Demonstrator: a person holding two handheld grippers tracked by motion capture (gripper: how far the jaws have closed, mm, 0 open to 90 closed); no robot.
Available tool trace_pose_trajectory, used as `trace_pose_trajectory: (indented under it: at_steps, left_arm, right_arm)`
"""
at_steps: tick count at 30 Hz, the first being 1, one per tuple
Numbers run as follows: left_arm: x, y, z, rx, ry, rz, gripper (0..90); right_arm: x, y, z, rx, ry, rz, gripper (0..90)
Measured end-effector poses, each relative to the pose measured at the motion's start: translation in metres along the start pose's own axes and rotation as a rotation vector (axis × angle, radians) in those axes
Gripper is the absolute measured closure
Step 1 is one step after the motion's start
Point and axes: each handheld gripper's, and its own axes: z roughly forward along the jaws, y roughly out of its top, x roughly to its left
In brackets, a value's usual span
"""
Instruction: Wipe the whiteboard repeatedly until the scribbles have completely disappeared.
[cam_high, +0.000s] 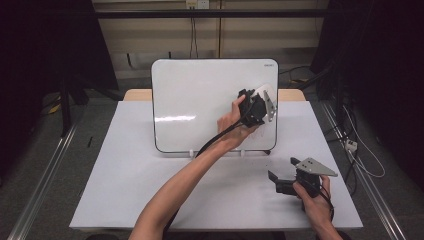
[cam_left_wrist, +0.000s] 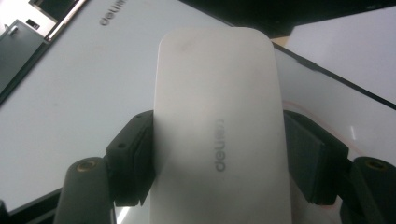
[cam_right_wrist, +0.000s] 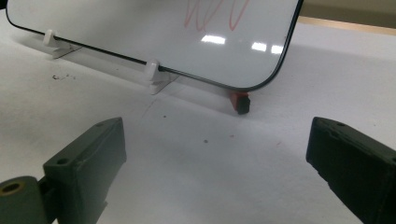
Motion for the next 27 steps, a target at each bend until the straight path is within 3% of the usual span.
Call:
trace_pose_trajectory:
  at_steps: [4, 15, 24, 27]
  left_arm:
    - [-0.010, -0.005, -0.004, -0.003, -0.010, 0.014, 31.0]
    - [0.003, 0.001, -0.002, 0.012, -0.050, 0.010, 31.0]
    - [0.031, 0.006, 0.002, -0.003, -0.040, -0.041, 30.9]
    - [0.024, 0.005, 0.002, -0.010, -0.012, 0.001, 30.9]
  right_arm:
    - [0.000, 0.000, 0.000, -0.002, 0.002, -0.004, 4.7]
    - [0.000, 0.000, 0.001, 0.001, 0.001, -0.001, 4.9]
    - [-0.001, 0.000, 0.001, 0.001, 0.004, 0.003, 4.8]
    - [-0.001, 0.000, 0.001, 0.003, 0.004, 0.008, 4.8]
